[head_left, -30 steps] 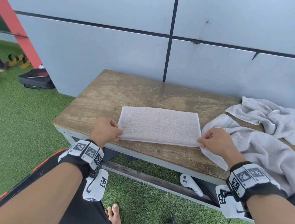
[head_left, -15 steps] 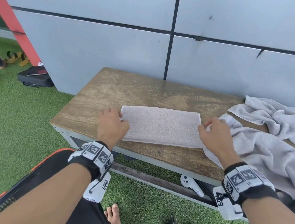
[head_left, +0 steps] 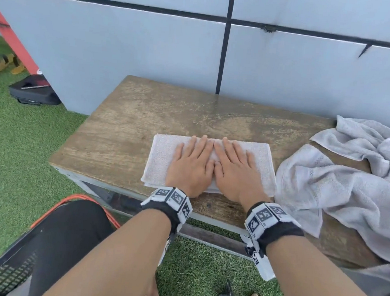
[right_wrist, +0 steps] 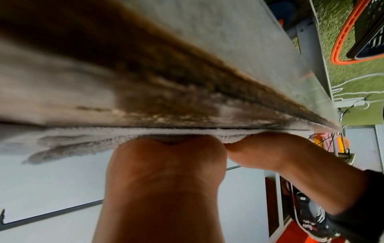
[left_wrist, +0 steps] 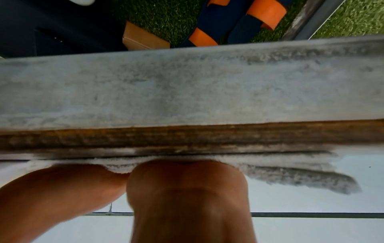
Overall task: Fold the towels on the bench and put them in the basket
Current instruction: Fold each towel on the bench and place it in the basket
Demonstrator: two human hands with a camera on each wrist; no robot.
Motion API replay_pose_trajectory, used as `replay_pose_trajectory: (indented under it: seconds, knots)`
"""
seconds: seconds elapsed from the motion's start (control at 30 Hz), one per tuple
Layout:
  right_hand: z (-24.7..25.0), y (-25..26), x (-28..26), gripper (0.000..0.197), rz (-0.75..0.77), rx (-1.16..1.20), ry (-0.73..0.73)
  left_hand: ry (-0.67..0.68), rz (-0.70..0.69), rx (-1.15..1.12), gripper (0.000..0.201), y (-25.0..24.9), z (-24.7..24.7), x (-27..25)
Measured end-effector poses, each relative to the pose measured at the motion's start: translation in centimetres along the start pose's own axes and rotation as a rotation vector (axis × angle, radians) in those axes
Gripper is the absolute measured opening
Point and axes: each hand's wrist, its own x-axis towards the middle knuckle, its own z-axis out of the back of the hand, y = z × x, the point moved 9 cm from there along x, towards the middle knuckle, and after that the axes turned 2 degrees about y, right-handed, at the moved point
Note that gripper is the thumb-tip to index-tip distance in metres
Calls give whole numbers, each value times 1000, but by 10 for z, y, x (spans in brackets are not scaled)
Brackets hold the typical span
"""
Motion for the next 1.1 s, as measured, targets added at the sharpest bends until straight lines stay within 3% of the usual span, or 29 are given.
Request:
replay_pose_trajectory:
  seconds: [0.07,0.23,1.1]
  knots:
    - [1,0,1,58,-15,16,-3,-7,4,-23,75,0,1,1]
    - [2,-6,-2,58,-58,41,-33,-44,6,-70,59,2,3,-1]
    - [7,-43,-17,79,-177,-15,-91,-44,116,-86,67,50,4,-15]
